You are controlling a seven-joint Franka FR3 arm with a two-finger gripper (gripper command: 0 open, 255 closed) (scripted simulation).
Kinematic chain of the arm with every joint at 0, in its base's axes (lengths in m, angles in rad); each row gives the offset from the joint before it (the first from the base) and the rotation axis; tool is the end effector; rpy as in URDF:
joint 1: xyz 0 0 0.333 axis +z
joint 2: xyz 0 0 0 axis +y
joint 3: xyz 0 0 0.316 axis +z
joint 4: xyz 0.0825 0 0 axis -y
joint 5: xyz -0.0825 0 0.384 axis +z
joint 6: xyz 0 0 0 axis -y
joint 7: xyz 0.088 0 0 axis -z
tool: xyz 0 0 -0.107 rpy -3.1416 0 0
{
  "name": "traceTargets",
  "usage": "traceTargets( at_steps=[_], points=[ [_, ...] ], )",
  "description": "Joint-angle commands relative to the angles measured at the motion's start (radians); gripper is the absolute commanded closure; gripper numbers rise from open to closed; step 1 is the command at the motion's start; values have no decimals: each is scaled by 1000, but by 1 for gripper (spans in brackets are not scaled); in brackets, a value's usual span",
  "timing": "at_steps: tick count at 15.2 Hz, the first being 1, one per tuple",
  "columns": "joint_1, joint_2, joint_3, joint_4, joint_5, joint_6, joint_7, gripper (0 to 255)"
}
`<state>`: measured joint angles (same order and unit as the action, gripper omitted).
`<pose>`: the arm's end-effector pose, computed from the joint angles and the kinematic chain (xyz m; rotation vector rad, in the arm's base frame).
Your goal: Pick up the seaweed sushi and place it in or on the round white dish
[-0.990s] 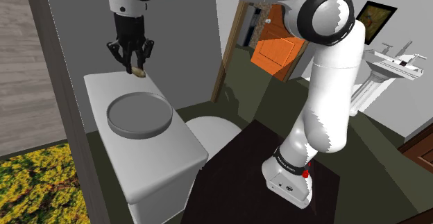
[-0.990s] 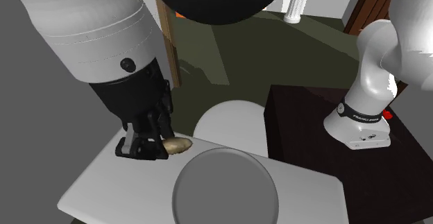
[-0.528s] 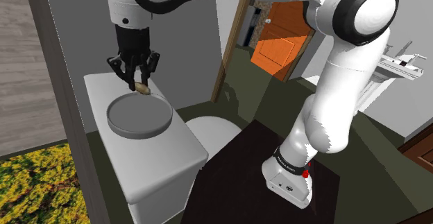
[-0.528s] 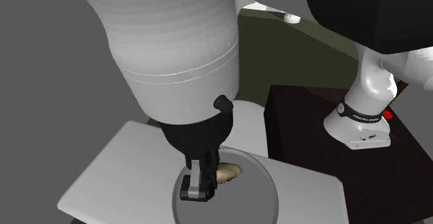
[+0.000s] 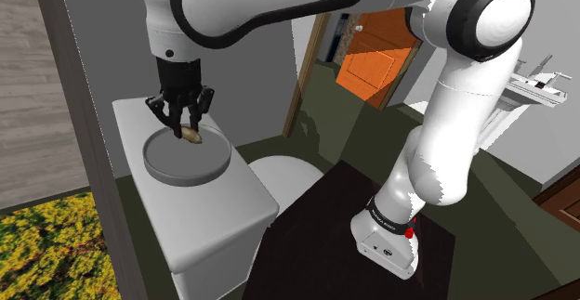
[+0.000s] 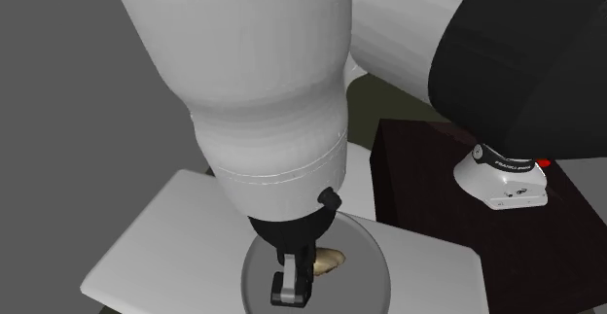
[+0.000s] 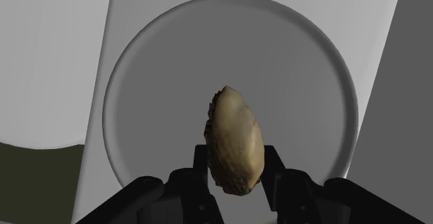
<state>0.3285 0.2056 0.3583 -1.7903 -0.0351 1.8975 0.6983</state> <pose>0.4766 0.3727 0.4345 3.1143 -0.0042 -0.1409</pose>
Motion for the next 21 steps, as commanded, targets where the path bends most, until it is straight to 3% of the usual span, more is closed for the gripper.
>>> traceTargets(
  at_steps=[1, 5, 13, 14, 19, 21],
  points=[
    [0, 3, -1, -24, -2, 27, 0, 255],
    [1, 21, -3, -56, -9, 76, 4, 255],
    [1, 22, -3, -58, -9, 78, 4, 255],
    [1, 20, -2, -60, -8, 79, 4, 0],
    [1, 22, -3, -58, -9, 78, 4, 0],
    [0, 8, -1, -7, -3, 15, 0, 0]
  ],
)
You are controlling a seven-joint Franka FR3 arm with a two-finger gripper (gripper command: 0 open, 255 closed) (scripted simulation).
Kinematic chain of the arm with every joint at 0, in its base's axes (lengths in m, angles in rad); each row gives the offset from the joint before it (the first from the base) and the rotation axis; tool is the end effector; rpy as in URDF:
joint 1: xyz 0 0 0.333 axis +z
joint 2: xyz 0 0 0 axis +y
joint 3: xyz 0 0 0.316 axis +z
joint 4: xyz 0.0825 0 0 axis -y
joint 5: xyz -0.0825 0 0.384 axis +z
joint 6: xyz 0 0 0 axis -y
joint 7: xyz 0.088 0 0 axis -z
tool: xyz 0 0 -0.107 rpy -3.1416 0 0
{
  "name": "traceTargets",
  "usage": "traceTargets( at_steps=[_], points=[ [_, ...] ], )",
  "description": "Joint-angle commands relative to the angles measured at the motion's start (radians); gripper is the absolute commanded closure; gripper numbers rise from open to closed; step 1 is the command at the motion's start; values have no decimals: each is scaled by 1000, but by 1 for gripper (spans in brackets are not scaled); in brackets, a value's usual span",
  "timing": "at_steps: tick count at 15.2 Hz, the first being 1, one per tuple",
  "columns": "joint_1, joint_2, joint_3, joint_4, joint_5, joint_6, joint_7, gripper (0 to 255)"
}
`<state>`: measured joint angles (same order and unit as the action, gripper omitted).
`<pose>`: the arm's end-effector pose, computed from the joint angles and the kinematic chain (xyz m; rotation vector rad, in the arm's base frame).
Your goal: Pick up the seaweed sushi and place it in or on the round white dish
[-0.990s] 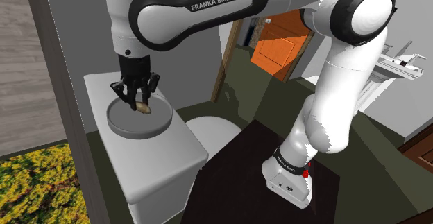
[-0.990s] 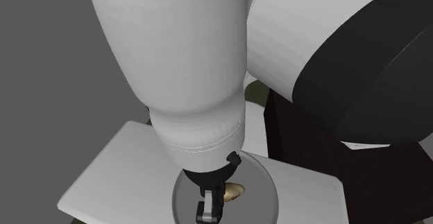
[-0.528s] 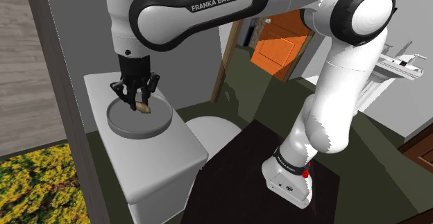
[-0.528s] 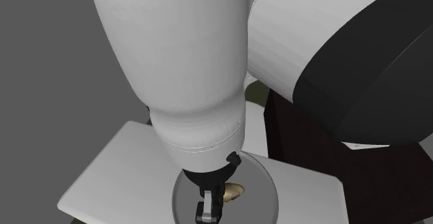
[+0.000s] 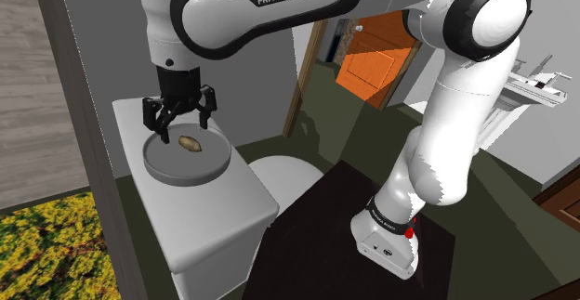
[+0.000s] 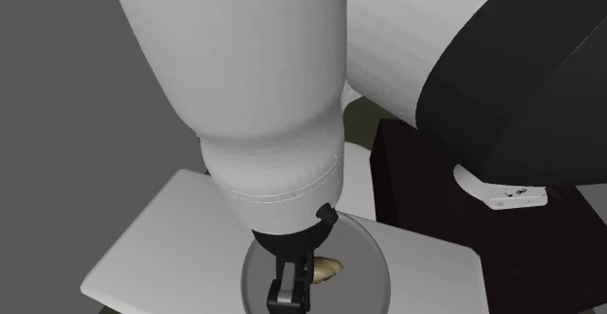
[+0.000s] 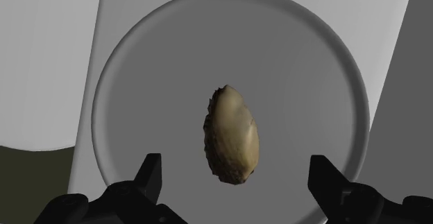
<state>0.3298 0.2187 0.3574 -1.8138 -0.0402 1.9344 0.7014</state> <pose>0.4770 0.3733 0.4190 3.1150 -0.0046 -0.1396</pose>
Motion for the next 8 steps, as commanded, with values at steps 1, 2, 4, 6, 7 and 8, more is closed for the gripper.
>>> traceTargets(
  at_steps=[1, 2, 4, 6, 7, 8],
  points=[
    [-2, -11, 0, 44, 4, -55, -5, 0],
    [-2, -14, 1, 67, 6, -80, -6, 0],
    [-2, -14, 1, 67, 6, -80, -6, 0],
    [-2, -14, 1, 67, 6, -80, -6, 0],
    [-2, -14, 1, 67, 6, -80, -6, 0],
    [-2, -14, 1, 67, 6, -80, -6, 0]
  ],
)
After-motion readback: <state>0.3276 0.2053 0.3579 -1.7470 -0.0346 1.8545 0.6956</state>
